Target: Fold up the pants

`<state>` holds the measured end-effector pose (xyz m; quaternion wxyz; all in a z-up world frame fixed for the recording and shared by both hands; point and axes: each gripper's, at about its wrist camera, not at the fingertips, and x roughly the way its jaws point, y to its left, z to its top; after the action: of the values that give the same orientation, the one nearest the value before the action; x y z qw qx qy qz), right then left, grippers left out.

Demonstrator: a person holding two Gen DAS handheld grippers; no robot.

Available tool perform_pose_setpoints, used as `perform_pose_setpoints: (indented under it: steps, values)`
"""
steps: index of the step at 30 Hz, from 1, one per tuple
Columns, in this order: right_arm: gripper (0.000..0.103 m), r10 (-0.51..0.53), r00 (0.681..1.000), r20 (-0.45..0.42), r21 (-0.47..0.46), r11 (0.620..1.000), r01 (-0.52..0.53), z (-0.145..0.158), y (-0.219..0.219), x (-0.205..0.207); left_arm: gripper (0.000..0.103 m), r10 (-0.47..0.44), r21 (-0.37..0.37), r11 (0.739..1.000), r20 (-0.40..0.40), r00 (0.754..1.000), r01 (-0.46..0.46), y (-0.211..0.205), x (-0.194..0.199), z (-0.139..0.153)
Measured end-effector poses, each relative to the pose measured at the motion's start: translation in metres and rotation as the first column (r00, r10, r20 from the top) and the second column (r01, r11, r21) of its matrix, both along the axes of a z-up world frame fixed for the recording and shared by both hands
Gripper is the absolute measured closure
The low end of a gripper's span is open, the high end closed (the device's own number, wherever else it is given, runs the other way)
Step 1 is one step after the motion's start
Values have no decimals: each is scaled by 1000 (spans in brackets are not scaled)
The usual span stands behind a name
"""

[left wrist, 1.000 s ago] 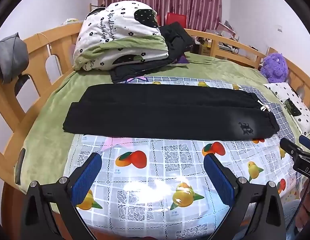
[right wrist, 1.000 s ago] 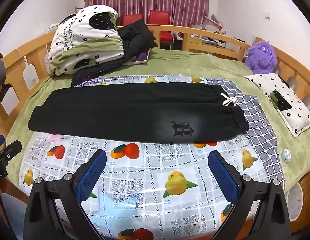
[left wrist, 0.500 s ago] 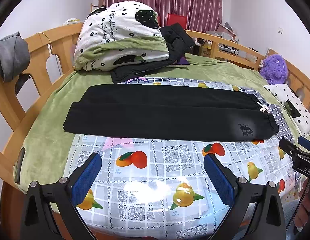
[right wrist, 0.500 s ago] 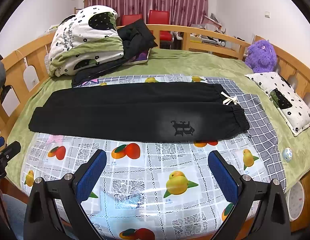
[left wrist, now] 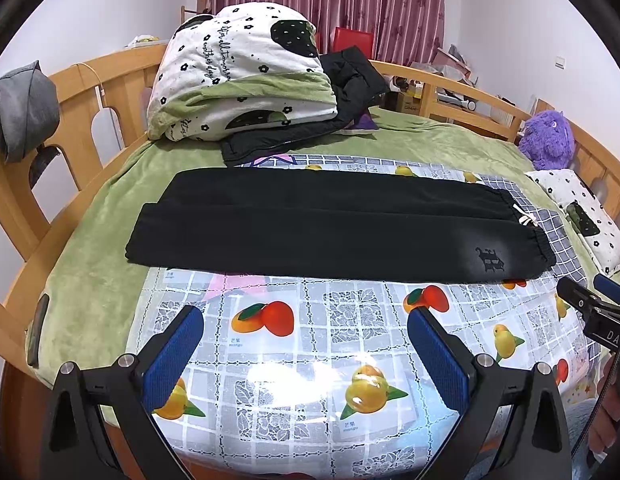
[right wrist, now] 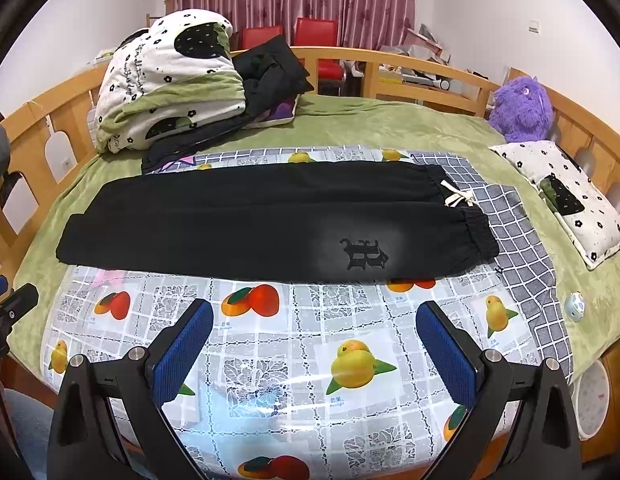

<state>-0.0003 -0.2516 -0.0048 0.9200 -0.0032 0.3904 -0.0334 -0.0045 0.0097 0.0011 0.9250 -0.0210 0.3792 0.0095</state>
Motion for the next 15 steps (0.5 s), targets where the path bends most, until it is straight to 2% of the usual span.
perform_pose_setpoints:
  steps: [15]
  values:
    - [3, -1, 1000, -1, -3, 1000, 1, 0, -1, 0, 1, 0, 0, 1000, -4, 1000, 0, 0, 2, -1]
